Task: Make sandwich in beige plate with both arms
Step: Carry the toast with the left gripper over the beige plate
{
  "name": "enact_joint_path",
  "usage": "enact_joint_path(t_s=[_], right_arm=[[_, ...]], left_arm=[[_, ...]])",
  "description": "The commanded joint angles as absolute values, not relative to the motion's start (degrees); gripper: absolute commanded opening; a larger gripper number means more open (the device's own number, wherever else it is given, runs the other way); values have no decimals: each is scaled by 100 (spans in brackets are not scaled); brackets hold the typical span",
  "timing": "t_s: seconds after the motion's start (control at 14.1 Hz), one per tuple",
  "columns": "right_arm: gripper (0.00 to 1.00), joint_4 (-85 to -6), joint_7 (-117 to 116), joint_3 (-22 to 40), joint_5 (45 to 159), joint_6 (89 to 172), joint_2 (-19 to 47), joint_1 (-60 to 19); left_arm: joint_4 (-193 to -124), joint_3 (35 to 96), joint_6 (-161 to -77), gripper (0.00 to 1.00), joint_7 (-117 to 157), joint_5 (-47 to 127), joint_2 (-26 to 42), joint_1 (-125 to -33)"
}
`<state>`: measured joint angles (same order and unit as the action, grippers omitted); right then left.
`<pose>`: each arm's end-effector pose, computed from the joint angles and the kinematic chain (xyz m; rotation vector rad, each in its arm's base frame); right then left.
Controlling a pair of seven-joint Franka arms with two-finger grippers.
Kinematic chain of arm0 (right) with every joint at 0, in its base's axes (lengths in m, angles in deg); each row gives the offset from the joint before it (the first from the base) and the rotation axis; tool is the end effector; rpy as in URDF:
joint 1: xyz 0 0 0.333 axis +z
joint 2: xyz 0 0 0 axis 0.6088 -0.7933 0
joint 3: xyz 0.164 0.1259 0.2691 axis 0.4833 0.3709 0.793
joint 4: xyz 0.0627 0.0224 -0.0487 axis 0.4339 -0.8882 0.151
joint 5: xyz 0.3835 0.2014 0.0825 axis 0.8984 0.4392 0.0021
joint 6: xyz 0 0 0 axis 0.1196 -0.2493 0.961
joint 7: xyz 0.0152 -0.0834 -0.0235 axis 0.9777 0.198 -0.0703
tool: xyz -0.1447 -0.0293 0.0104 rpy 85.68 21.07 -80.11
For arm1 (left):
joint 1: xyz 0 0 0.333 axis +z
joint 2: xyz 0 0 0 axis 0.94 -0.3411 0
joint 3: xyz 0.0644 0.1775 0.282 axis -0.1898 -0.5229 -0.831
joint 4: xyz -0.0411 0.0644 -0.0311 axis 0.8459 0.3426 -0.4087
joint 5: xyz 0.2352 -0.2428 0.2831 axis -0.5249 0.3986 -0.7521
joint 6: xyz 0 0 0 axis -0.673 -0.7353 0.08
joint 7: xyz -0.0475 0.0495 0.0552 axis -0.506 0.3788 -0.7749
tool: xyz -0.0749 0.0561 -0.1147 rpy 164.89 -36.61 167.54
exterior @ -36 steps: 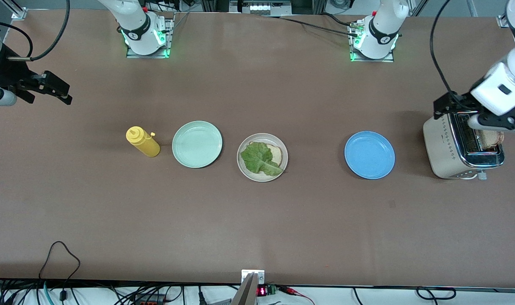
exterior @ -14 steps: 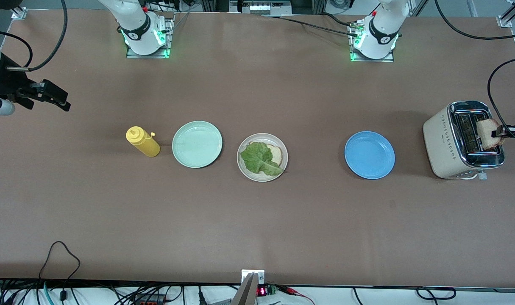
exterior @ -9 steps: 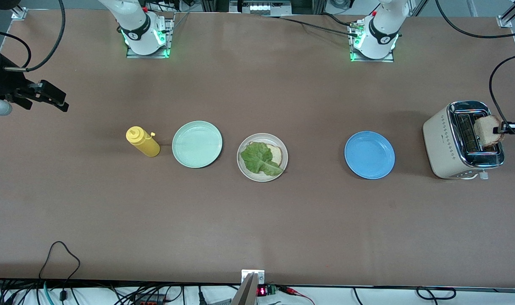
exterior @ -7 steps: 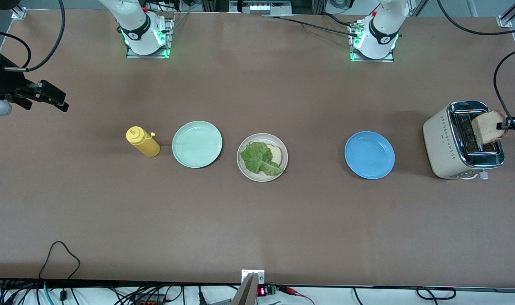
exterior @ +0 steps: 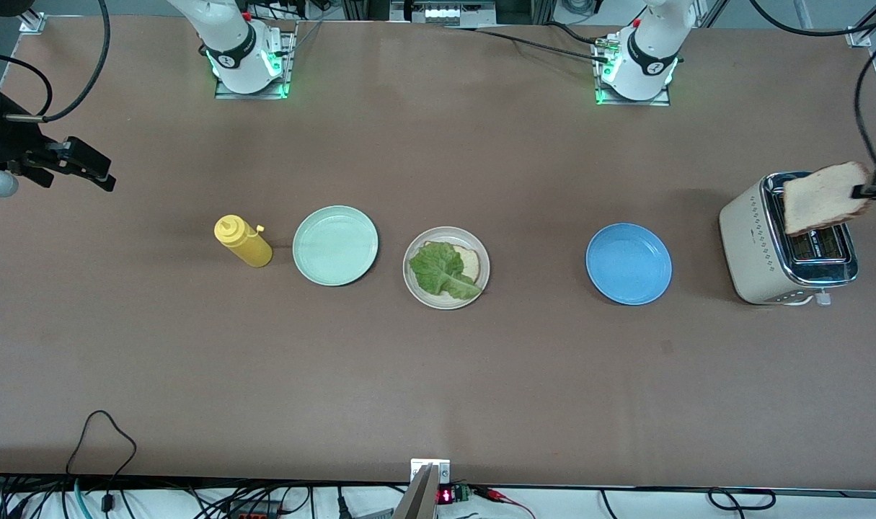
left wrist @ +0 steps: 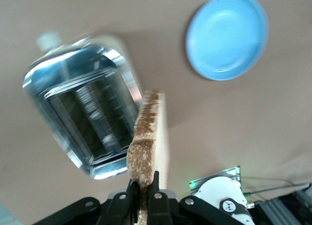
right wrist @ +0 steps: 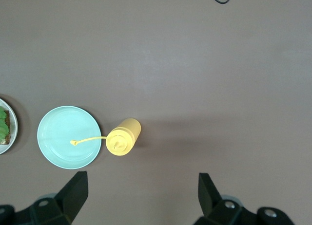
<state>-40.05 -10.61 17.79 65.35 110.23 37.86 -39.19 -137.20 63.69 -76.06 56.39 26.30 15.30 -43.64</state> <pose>0.6105 0.0191 0.5884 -3.1364 0.0901 -0.0577 0.6308 0.1503 0.4956 2.9171 -0.5019 -0.5404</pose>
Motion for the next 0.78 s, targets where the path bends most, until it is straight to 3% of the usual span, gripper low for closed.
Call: enact_joint_path(t_s=[0.0,0.36,0.71], right_arm=[[100,-3898,-1111,1831,6561,11053,3710,-3988],[100,-3898,-1111,1831,6561,11053,3701,-3988],[100,-3898,-1093,1831,6561,11053,3692,-3988]], left_arm=[[-13583,7240,-7376,0,5649,2600,1403,-4718],[-13583,7296,-7516,0,4308,3370,912,-6229],[-13653,7296,-9516,0,3074,5531,103,-6820]])
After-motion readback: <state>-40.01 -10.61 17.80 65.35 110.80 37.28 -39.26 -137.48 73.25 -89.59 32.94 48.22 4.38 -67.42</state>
